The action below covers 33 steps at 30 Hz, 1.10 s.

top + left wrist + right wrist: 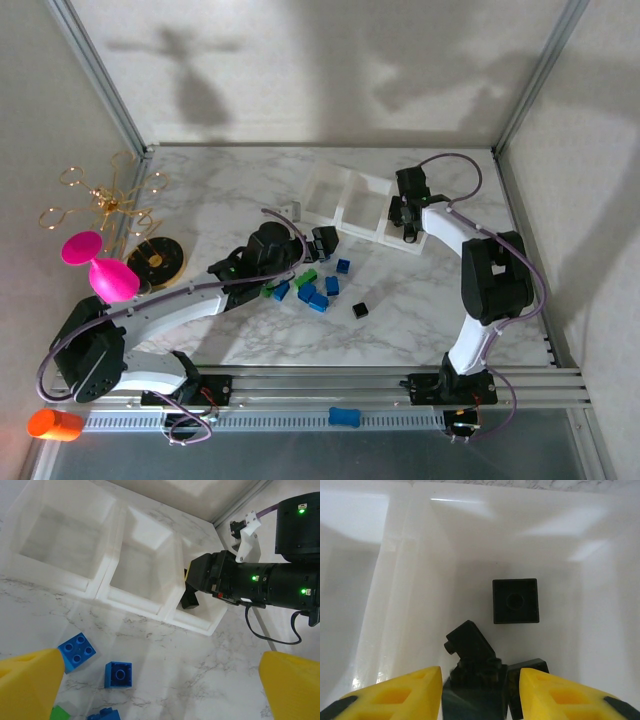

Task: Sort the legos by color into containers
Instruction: Place the lego in the container, then pick up the lego from the bottom-center of the table.

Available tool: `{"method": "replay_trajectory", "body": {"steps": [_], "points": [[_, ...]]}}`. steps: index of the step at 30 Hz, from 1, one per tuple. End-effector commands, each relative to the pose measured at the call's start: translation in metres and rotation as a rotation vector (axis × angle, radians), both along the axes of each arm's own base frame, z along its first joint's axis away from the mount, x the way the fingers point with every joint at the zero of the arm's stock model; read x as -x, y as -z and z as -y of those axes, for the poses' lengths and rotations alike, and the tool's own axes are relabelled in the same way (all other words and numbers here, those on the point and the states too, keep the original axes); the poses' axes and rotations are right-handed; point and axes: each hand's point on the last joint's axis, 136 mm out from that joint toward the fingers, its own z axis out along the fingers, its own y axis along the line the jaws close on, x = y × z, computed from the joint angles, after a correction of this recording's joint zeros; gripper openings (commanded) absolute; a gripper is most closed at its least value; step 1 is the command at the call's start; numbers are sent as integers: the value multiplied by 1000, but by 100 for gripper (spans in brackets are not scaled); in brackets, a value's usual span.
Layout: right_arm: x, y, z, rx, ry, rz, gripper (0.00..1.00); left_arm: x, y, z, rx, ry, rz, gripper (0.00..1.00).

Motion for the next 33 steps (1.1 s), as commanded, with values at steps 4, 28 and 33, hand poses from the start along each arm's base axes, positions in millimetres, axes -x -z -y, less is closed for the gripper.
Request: {"method": "replay_trajectory", "body": {"steps": [4,28,33], "points": [[-4,-31,-3,-20,-13,60,47,-3,-20,8,28,25,44,100],[99,-71,-54,-110,-187,42,52,23,-14,-29,26,-26,20,100],[139,-50,-72,-110,-249,-26,53,31,-5,-40,17,-41,-4,100]]}}
